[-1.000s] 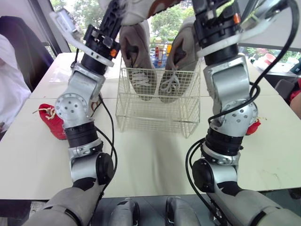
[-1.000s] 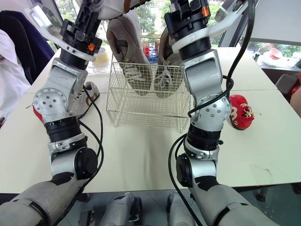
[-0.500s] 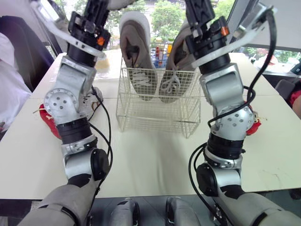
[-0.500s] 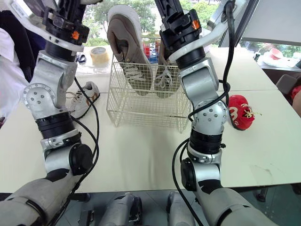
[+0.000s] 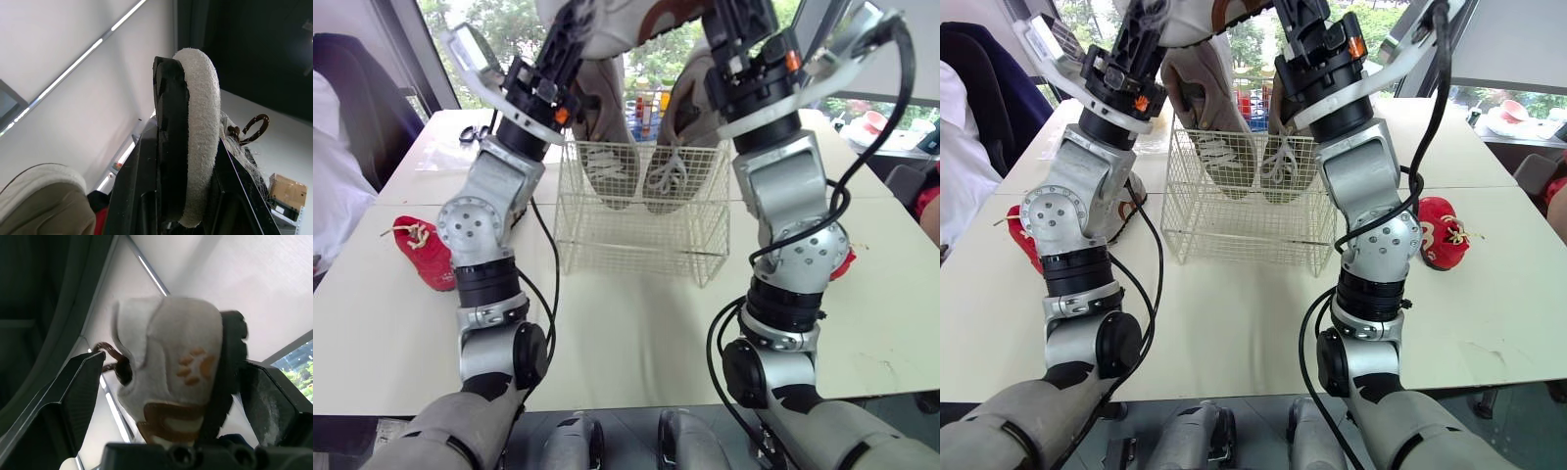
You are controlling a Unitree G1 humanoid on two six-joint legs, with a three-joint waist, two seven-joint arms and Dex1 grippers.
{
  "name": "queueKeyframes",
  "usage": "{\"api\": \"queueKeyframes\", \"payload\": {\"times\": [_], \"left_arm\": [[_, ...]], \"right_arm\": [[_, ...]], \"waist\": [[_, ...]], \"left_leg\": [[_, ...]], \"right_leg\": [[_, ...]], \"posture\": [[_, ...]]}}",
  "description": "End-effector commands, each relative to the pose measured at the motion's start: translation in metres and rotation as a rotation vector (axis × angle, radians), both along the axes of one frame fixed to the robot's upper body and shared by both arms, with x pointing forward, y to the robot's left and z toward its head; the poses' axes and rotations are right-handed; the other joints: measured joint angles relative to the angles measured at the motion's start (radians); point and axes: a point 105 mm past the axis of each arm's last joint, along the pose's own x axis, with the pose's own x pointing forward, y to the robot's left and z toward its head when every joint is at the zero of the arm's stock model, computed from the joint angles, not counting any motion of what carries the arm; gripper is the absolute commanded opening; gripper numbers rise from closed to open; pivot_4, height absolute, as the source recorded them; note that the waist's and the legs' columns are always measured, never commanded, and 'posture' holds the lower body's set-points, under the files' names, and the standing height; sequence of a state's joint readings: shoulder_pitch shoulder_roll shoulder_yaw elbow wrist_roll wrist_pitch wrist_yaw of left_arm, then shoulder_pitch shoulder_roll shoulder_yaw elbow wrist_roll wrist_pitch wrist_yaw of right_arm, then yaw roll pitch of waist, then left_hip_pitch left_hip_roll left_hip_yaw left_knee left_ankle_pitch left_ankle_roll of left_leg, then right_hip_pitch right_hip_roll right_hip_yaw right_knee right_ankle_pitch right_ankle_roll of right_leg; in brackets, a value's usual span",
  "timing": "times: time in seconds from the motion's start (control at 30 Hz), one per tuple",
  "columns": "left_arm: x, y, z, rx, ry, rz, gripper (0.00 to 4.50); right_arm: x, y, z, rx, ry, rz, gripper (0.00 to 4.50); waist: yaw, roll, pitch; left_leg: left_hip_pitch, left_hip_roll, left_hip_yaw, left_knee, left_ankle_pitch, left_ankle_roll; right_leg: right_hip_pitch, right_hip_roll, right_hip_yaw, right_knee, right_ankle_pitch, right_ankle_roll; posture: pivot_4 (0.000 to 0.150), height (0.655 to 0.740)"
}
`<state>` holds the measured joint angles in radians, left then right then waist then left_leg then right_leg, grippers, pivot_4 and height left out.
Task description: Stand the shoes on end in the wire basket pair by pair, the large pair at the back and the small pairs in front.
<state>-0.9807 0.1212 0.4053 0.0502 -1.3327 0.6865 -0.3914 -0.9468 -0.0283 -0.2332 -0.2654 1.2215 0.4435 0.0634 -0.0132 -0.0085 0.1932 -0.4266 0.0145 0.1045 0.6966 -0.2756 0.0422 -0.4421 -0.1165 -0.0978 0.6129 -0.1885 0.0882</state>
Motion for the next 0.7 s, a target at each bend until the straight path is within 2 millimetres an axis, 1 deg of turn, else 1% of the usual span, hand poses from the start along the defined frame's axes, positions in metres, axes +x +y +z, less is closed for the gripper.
{"api": "queueKeyframes", "payload": {"times": [0.03,0.1,0.13,0.2,0.27,0.33,0.37,0.4,0.5,0.57,0.6,0.63,0.67,0.7], "left_arm": [[-0.007,0.001,0.005,0.01,-0.043,0.005,0.72],[-0.008,0.0,0.005,0.012,-0.044,0.005,0.72],[-0.008,0.0,0.005,0.014,-0.045,0.005,0.72],[-0.008,-0.002,0.005,0.022,-0.048,0.006,0.72],[-0.009,-0.004,0.003,0.038,-0.049,0.009,0.72],[-0.008,-0.005,0.001,0.059,-0.048,0.017,0.72],[-0.008,-0.006,-0.001,0.075,-0.046,0.023,0.72],[-0.006,-0.007,-0.004,0.092,-0.04,0.035,0.72],[-0.004,-0.008,-0.014,0.163,-0.029,0.066,1.76],[-0.007,-0.007,-0.018,0.202,-0.032,0.081,2.7],[-0.009,-0.007,-0.02,0.22,-0.033,0.087,3.28],[-0.012,-0.006,-0.022,0.235,-0.035,0.091,3.71],[-0.014,-0.006,-0.024,0.248,-0.034,0.099,4.29],[-0.015,-0.005,-0.026,0.267,-0.03,0.118,4.48]], "right_arm": [[-0.014,0.001,0.016,0.027,-0.07,0.009,4.47],[-0.013,0.006,0.017,0.023,-0.069,0.009,3.95],[-0.013,0.007,0.017,0.021,-0.07,0.009,3.58],[-0.013,0.009,0.017,0.016,-0.07,0.009,2.67],[-0.013,0.01,0.017,0.014,-0.07,0.01,1.63],[-0.013,0.01,0.017,0.013,-0.07,0.01,0.91],[-0.012,0.01,0.018,0.012,-0.07,0.008,0.69],[-0.012,0.01,0.018,0.011,-0.069,0.007,0.62],[-0.012,0.01,0.019,0.015,-0.069,0.005,0.62],[-0.012,0.009,0.021,0.02,-0.072,0.004,0.62],[-0.013,0.007,0.021,0.024,-0.075,0.004,0.62],[-0.015,0.004,0.023,0.037,-0.082,0.01,0.62],[-0.015,0.002,0.024,0.041,-0.086,0.01,0.62],[-0.016,0.0,0.025,0.044,-0.091,0.01,0.62]], "waist": [[0.0,0.0,0.0],[0.0,0.0,0.0],[0.0,0.0,0.0],[0.0,0.0,0.0],[0.0,0.0,0.0],[-0.001,0.0,0.0],[-0.001,0.0,0.0],[-0.001,0.0,0.0],[0.0,0.0,0.0],[-0.001,0.0,0.0],[-0.001,0.0,0.0],[-0.001,0.0,0.0],[-0.001,0.0,0.0],[0.0,0.0,0.0]], "left_leg": [[0.0,0.0,0.0,0.0,0.0,0.0],[0.0,0.0,0.0,0.0,0.0,0.0],[0.0,0.0,0.0,0.0,0.0,0.0],[0.0,0.0,0.0,0.0,-0.001,0.002],[0.0,0.0,0.0,0.0,-0.001,0.002],[0.0,0.0,0.0,0.0,-0.001,0.002],[0.0,0.0,0.0,0.0,-0.001,0.001],[0.0,0.0,0.0,0.0,-0.001,0.001],[0.0,0.0,0.0,0.0,-0.001,0.001],[0.0,0.0,0.0,0.0,-0.001,0.001],[0.0,0.0,0.0,-0.001,-0.001,0.001],[0.0,0.0,0.0,-0.001,-0.001,0.001],[0.0,0.0,0.0,-0.001,-0.001,0.001],[0.0,0.0,0.0,-0.001,-0.001,0.001]], "right_leg": [[0.0,0.0,0.0,0.0,0.0,0.0],[0.0,0.0,0.0,0.0,0.0,0.0],[0.0,0.0,0.0,0.0,0.0,0.0],[0.0,0.0,0.0,0.0,0.0,0.0],[0.0,0.0,0.0,0.0,0.0,0.0],[0.0,0.0,0.0,0.0,0.0,0.0],[0.0,0.0,0.0,0.0,0.0,0.0],[0.0,0.0,0.0,0.0,0.0,0.0],[0.0,0.0,0.0,0.0,0.0,0.0],[0.0,0.0,0.0,0.0,0.0,0.0],[0.0,0.0,0.0,0.0,0.0,0.0],[-0.001,0.0,0.0,0.0,0.0,0.0],[-0.001,0.0,0.0,0.0,0.0,0.0],[-0.001,0.0,0.0,0.0,0.0,0.0]], "posture": [[0.15,0.74],[0.15,0.74],[0.15,0.74],[0.15,0.74],[0.15,0.74],[0.15,0.74],[0.15,0.74],[0.15,0.74],[0.15,0.74],[0.15,0.74],[0.15,0.74],[0.15,0.74],[0.15,0.74],[0.15,0.74]]}}
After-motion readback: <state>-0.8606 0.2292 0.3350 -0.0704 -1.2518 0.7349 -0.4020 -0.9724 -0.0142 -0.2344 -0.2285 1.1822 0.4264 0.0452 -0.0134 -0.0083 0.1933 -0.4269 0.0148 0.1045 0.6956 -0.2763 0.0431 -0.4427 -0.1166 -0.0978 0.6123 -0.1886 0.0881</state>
